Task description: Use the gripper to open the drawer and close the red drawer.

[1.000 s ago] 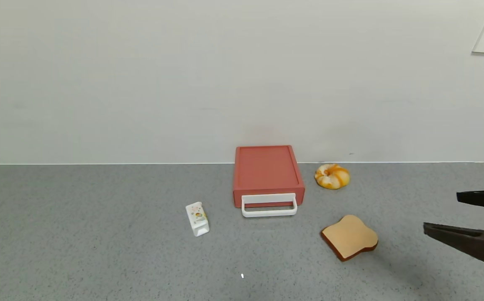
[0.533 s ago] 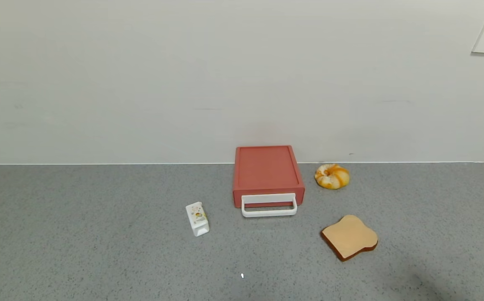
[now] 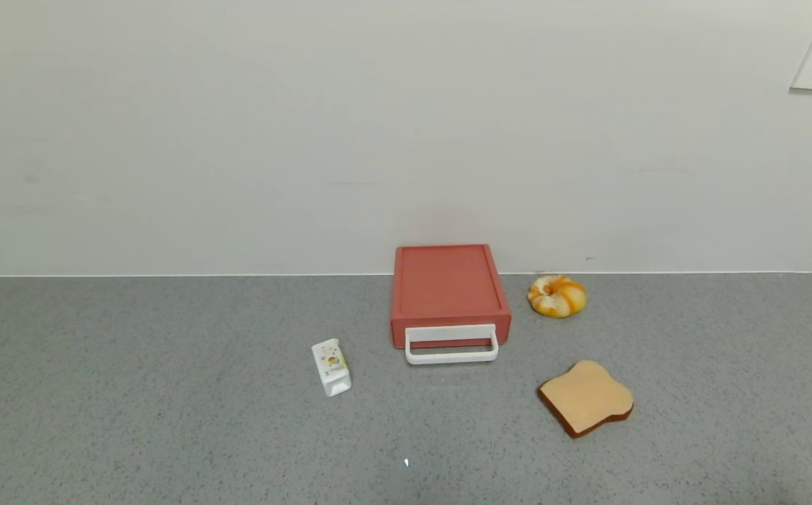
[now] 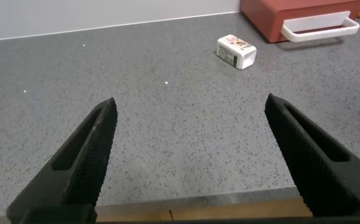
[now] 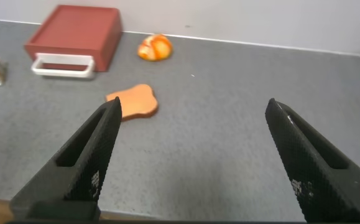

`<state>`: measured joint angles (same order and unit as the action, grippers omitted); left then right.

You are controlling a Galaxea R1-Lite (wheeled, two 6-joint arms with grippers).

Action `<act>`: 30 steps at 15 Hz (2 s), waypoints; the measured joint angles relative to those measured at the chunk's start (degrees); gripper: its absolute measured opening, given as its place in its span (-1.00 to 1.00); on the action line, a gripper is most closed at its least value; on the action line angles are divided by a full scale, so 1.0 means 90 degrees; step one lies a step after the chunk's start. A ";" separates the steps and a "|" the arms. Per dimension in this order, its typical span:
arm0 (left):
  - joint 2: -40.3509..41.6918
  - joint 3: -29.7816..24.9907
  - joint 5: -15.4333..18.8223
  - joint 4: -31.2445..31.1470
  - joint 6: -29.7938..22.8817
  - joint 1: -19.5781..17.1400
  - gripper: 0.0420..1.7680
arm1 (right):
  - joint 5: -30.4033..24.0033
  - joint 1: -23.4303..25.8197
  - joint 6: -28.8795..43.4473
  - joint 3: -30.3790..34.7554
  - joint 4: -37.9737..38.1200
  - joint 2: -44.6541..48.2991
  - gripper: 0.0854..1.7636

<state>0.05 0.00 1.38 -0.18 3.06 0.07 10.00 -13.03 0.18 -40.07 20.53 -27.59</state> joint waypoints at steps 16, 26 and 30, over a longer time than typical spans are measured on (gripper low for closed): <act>0.0000 0.0000 0.0003 0.0000 -0.0009 0.0003 0.94 | -0.0722 0.1440 -0.0240 0.2720 -0.1489 0.2880 0.92; 0.0000 0.0000 -0.0009 0.0000 -0.0009 0.0003 0.94 | -0.1143 0.1440 -0.0477 0.4440 -0.2519 0.3065 0.92; 0.0000 0.0000 -0.0007 0.0000 -0.0016 0.0003 0.94 | -0.1211 0.1440 -0.0194 0.4450 -0.2217 0.3065 0.92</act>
<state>0.05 0.00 1.32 -0.18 2.91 0.10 -0.90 -0.07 -1.56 -0.02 0.57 0.00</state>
